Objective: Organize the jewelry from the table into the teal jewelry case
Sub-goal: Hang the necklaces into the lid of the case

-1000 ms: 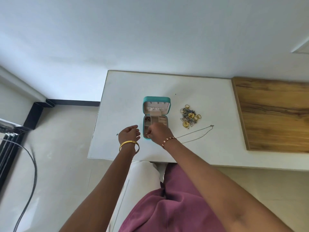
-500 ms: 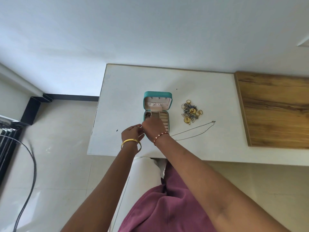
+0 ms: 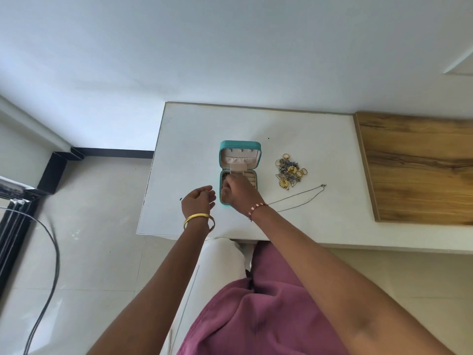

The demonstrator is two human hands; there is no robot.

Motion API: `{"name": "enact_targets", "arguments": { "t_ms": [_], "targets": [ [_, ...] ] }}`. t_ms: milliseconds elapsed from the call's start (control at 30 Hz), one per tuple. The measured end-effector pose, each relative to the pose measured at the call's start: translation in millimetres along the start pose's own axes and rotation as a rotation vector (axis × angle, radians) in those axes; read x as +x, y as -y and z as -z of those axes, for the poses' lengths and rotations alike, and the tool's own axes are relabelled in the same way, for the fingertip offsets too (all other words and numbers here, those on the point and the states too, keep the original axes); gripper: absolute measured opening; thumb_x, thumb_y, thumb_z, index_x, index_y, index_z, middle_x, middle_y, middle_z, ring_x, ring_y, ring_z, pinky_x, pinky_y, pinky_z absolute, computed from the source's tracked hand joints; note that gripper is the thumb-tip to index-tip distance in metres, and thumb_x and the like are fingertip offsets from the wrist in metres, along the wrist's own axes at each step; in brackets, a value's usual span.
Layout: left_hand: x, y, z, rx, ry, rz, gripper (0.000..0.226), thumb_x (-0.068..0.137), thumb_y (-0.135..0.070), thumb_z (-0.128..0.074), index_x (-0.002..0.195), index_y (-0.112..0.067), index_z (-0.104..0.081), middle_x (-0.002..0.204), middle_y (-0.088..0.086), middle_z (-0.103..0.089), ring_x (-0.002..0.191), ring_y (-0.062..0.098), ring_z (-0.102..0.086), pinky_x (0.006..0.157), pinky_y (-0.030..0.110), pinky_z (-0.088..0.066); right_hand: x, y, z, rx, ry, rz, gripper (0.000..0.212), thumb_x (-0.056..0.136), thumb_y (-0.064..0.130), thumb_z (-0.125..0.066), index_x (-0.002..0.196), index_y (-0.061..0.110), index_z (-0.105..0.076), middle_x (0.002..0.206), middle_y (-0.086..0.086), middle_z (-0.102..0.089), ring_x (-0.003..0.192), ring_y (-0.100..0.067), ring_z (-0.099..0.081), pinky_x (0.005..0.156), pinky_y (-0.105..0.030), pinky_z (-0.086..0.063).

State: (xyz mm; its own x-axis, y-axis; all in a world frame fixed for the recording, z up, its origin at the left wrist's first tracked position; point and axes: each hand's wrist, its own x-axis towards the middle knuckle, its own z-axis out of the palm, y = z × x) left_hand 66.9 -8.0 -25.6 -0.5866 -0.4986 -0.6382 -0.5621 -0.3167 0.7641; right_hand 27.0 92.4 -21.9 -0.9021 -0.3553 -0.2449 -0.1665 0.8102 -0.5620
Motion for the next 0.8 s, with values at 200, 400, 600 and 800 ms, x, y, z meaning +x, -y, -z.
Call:
{"name": "enact_targets", "arguments": {
  "t_ms": [200,400,600,800],
  "targets": [
    [-29.6,-20.3,-1.8,0.113,0.158,-0.178,0.031,0.085,0.005,-0.042,0.102,-0.004,-0.066,0.096,0.012,-0.066,0.091,0.026,-0.062,0.081,0.032,-0.053,-24.0,9.3,26.3,0.516,-0.073,-0.112,0.012,0.091,0.008,-0.049,0.080,0.011,-0.054,0.086,-0.010,-0.057,0.081,-0.023,-0.054,0.071,-0.028,-0.047],
    [-58.0,-31.8,-5.1,0.155,0.342,-0.195,0.024,0.090,-0.005,-0.049,0.109,0.000,-0.062,0.101,0.018,-0.066,0.094,0.031,-0.064,0.081,0.033,-0.053,-45.2,18.2,57.0,0.638,-0.186,-0.121,0.007,0.089,0.007,-0.053,0.085,0.012,-0.056,0.096,-0.023,-0.067,0.086,-0.036,-0.065,0.075,-0.045,-0.056],
    [-80.1,-27.7,-2.8,0.170,0.422,-0.197,0.020,0.088,-0.004,-0.054,0.103,0.006,-0.062,0.092,0.016,-0.063,0.076,0.024,-0.063,0.068,0.022,-0.056,-71.3,6.9,78.7,0.738,-0.205,-0.169,0.004,0.090,0.005,-0.053,0.088,0.006,-0.057,0.066,-0.005,-0.060,0.046,-0.003,-0.057,0.051,-0.019,-0.052],
    [-99.3,-25.4,-0.6,0.193,0.459,-0.182,0.012,0.092,-0.006,-0.048,0.094,-0.001,-0.059,0.087,0.013,-0.062,0.076,0.021,-0.061,0.071,0.027,-0.054,-101.7,0.3,86.5,0.964,-0.168,-0.237,0.018,0.093,0.008,-0.049,0.077,0.013,-0.055,0.073,-0.006,-0.062,0.064,-0.016,-0.059,0.058,-0.025,-0.050]
  ]
}}
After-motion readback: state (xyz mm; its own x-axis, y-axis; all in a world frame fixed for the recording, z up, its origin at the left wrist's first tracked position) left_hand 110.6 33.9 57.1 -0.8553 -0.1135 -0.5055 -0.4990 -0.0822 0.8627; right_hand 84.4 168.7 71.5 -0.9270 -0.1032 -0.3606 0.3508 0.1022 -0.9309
